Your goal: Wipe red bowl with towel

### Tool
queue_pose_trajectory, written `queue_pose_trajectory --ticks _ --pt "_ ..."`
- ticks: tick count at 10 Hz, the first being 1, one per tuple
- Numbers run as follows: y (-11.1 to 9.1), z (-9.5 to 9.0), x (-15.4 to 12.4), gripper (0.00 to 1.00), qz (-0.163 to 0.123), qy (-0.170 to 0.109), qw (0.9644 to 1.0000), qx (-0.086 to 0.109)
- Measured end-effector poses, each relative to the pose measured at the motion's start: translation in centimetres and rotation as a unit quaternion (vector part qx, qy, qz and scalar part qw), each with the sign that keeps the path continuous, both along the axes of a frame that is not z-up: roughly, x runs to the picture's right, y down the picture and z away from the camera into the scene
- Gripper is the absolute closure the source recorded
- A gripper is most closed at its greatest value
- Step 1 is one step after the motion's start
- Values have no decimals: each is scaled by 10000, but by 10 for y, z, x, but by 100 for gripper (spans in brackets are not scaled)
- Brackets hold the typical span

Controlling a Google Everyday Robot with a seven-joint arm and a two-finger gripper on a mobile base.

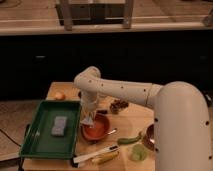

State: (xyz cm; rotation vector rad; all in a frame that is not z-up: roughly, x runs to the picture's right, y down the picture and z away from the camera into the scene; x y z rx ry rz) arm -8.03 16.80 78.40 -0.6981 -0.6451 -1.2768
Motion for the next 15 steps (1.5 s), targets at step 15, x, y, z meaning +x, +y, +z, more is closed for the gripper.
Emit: queue_pose_trajectory --ticks 15 --pt "2 16 58 100 255 451 9986 -114"
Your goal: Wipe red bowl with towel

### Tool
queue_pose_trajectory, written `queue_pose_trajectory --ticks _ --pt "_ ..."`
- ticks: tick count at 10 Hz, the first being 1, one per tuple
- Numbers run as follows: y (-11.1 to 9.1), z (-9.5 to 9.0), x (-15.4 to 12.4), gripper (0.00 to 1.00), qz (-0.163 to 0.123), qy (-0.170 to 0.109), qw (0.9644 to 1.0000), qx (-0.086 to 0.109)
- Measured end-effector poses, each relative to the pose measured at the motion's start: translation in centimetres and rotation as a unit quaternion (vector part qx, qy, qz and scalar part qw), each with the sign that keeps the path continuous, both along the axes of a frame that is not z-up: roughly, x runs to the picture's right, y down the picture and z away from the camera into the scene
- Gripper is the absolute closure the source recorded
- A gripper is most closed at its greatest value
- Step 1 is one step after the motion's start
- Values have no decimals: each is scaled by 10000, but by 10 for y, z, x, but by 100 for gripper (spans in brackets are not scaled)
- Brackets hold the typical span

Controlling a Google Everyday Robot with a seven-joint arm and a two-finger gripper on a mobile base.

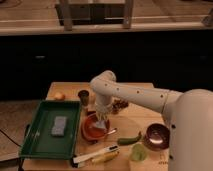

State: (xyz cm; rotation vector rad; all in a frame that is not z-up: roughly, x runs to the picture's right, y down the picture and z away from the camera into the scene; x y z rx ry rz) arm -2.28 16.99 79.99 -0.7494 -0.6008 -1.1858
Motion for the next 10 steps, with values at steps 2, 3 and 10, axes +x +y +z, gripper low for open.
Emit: queue_pose_trajectory --ticks 2,3,10 --pt "-5 4 -24 100 -209 -178 9996 -10" --pt "-5 3 -34 100 -295 -260 9992 -9" --pt "42 -46 -60 100 -726 -823 9939 -66"
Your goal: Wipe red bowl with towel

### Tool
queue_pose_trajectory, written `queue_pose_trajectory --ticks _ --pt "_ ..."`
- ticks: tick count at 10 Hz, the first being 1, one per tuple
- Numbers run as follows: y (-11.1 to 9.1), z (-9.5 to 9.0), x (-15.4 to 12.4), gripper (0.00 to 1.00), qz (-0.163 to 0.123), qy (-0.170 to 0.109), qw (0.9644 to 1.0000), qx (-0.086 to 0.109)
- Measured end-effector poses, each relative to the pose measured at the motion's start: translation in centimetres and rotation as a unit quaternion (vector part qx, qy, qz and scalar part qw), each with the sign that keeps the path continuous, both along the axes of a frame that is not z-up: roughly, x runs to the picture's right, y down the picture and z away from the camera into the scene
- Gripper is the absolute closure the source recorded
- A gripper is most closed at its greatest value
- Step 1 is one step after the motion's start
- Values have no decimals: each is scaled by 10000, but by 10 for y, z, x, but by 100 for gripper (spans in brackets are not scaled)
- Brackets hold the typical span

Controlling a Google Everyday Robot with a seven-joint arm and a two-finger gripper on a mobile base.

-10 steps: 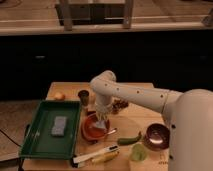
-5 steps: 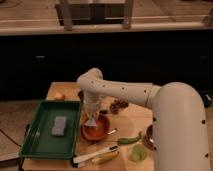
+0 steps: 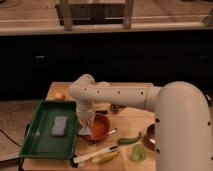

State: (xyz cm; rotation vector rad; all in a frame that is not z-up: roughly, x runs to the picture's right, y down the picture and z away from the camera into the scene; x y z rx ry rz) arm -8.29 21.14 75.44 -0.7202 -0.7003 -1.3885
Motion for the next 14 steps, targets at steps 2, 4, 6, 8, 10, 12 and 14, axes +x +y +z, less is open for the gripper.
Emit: queue_pose_trajectory --ticks 2,4,6,8,10,12,14 --pt "4 -4 15 100 102 69 9999 1" --pt "5 -1 45 100 341 311 9989 12" --pt "-3 9 65 100 528 517 9973 32" --pt "-21 27 73 100 598 653 9961 28" --pt "-40 43 72 100 602 660 9960 25" --pt "-54 53 56 100 516 504 9974 15" --pt "-56 54 39 100 400 350 9986 -20"
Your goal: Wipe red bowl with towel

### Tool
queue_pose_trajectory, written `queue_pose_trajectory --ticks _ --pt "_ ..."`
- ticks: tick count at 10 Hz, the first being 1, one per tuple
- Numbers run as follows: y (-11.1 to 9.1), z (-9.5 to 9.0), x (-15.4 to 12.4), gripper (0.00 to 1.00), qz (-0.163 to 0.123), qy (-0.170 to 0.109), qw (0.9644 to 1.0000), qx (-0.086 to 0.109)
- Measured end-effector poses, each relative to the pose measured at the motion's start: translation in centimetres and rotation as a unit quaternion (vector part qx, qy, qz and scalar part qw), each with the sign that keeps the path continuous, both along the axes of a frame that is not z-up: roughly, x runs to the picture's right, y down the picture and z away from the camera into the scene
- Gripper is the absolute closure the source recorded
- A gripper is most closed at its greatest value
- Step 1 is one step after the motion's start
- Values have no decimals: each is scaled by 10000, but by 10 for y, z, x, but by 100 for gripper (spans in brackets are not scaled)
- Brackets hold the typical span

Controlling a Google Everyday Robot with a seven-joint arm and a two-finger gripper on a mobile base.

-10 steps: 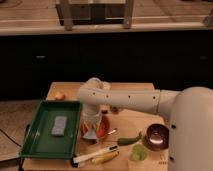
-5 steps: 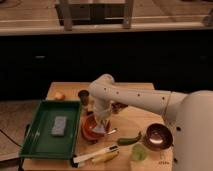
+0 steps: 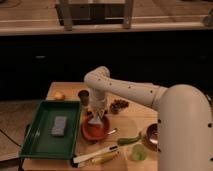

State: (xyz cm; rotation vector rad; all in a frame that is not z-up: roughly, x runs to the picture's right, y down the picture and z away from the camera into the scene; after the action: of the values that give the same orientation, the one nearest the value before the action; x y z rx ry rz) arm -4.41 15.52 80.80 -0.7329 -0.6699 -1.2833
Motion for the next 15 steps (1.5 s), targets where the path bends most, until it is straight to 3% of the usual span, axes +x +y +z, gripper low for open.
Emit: queue_pose_trajectory --ticks 2,15 --pt "-1 -2 -15 100 -138 -217 9996 -70" --pt "0 -2 -13 100 -128 -221 9996 -87"
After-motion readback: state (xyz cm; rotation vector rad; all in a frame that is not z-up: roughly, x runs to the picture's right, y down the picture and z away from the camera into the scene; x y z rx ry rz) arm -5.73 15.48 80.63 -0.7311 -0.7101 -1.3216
